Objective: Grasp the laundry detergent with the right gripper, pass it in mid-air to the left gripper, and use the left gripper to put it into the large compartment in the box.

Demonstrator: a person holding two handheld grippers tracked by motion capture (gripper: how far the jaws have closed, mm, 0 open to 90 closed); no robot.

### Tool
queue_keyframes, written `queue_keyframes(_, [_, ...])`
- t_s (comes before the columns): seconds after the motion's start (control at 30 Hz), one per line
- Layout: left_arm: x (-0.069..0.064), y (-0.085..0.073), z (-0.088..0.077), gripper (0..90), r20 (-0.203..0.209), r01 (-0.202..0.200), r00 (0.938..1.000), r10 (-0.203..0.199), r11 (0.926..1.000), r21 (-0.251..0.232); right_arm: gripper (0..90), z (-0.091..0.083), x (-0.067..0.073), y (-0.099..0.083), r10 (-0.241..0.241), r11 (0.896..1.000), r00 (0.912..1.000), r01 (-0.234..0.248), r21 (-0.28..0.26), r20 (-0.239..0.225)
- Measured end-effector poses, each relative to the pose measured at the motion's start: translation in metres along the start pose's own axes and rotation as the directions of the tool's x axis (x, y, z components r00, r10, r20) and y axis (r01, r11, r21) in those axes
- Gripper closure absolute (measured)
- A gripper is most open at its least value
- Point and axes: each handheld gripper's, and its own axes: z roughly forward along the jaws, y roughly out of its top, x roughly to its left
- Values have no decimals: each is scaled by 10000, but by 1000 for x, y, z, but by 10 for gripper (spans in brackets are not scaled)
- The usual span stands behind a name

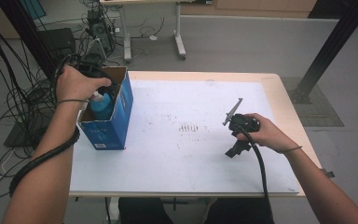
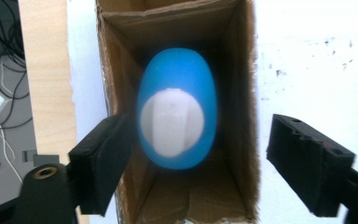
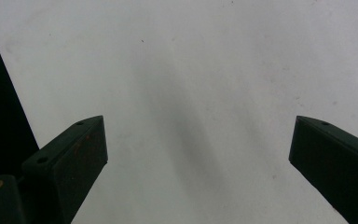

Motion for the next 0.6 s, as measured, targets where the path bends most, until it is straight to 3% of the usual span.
queue_keyframes(0.3, [-14, -5, -25, 109, 274, -270, 9992, 281, 9989, -374, 43, -2, 0, 0, -10, 10000, 10000, 10, 97, 19])
queue_keyframes(0.6, [-49, -15, -40, 62, 673, -1158, 9906, 1193, 9919, -527, 43, -6, 1, 1, 10, 9997, 9999, -13, 246, 128])
